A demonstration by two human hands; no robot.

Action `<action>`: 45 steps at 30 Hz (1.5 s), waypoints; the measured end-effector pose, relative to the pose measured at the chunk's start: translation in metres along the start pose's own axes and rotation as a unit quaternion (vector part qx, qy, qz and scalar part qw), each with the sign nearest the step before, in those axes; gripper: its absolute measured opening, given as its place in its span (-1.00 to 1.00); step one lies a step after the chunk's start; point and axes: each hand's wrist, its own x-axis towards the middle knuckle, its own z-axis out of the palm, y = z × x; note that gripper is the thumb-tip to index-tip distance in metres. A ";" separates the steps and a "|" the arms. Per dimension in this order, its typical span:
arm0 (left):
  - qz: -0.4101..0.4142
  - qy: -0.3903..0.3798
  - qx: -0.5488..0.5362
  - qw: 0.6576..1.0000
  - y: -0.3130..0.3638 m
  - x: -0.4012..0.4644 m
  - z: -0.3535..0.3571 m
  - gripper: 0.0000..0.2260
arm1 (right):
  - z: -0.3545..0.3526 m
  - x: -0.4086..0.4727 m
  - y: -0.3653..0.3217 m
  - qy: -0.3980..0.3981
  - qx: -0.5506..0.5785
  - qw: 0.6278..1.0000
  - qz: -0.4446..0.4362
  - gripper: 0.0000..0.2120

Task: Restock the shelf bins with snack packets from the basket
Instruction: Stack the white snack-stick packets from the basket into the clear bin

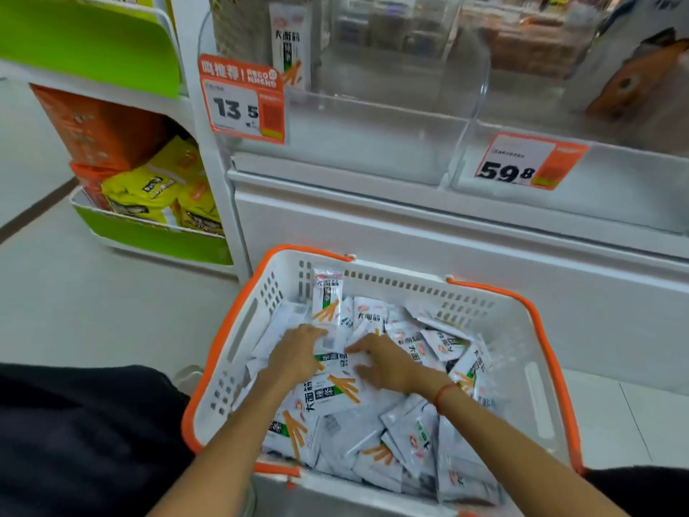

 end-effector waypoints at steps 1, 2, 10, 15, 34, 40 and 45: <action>0.005 0.026 0.009 1.000 -0.002 0.003 0.003 -0.45 | -0.002 0.001 0.001 -0.015 -0.005 1.000 -0.013 -0.51; 0.006 0.052 0.019 0.998 -0.003 0.005 0.004 -0.46 | -0.004 0.002 0.002 -0.020 -0.013 0.999 -0.029 -0.45; 0.056 0.213 0.007 0.975 -0.011 0.002 -0.002 -0.83 | 0.012 -0.003 -0.008 0.004 -0.129 0.986 -0.103 -0.48; 0.019 0.260 -0.090 0.961 -0.015 0.005 -0.013 -0.73 | -0.013 -0.003 0.000 0.003 -0.099 0.994 -0.045 -0.54; -0.045 -0.218 -0.498 0.838 0.031 -0.008 -0.041 -0.67 | -0.051 0.003 -0.003 0.098 0.437 0.887 0.111 -0.86; -0.035 -0.278 -0.640 0.715 0.016 -0.014 -0.046 -0.47 | -0.056 -0.010 0.014 0.095 0.537 0.828 0.129 -0.92; -0.031 -0.196 -0.678 0.707 0.012 -0.008 -0.047 -0.28 | -0.050 -0.007 0.008 0.134 0.587 0.780 0.170 -0.84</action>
